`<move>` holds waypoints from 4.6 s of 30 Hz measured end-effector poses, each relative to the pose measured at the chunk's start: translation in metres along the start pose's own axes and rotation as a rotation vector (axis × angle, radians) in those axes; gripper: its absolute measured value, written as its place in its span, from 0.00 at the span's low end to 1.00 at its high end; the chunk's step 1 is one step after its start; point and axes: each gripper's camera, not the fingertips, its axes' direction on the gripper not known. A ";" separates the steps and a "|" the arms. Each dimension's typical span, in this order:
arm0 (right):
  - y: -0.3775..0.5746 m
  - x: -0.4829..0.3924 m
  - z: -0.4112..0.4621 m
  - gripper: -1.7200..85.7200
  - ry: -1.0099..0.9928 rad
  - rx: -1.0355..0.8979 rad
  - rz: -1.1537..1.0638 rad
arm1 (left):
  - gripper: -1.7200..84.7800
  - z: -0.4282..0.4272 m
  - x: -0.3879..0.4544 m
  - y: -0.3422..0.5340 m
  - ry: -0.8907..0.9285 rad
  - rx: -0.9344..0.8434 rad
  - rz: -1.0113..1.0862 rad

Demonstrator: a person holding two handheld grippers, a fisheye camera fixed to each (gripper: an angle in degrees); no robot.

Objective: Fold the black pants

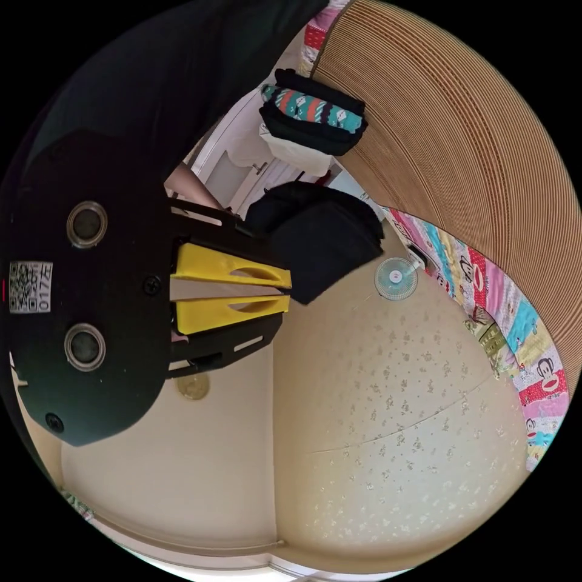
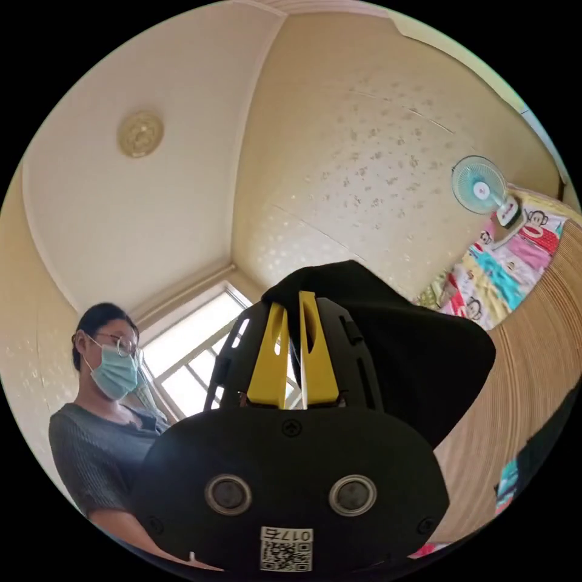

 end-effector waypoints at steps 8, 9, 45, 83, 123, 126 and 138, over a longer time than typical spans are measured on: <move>0.065 0.119 0.090 0.07 0.437 -0.141 0.547 | 0.08 0.007 0.005 -0.003 0.195 -0.049 0.034; 0.074 0.131 0.091 0.07 0.516 -0.167 0.553 | 0.08 -0.006 0.009 -0.002 0.215 -0.006 0.057; 0.134 0.385 0.308 0.06 0.101 -1.029 0.543 | 0.01 -0.072 0.034 0.002 0.315 0.353 0.216; 0.317 -0.020 0.280 0.05 -0.108 -1.164 -0.607 | 0.07 0.107 0.072 0.048 -0.439 -0.784 1.138; 0.246 0.052 0.121 0.04 -0.679 -0.430 -0.169 | 0.17 0.102 0.054 0.197 -0.609 -0.658 1.246; 0.245 0.040 0.114 0.03 -0.673 -0.367 -0.183 | 0.27 0.102 0.039 0.195 -0.834 -0.352 1.162; 0.244 -0.138 0.053 0.04 -0.091 -0.072 -0.886 | 0.27 0.169 -0.029 0.313 -0.889 -0.617 1.505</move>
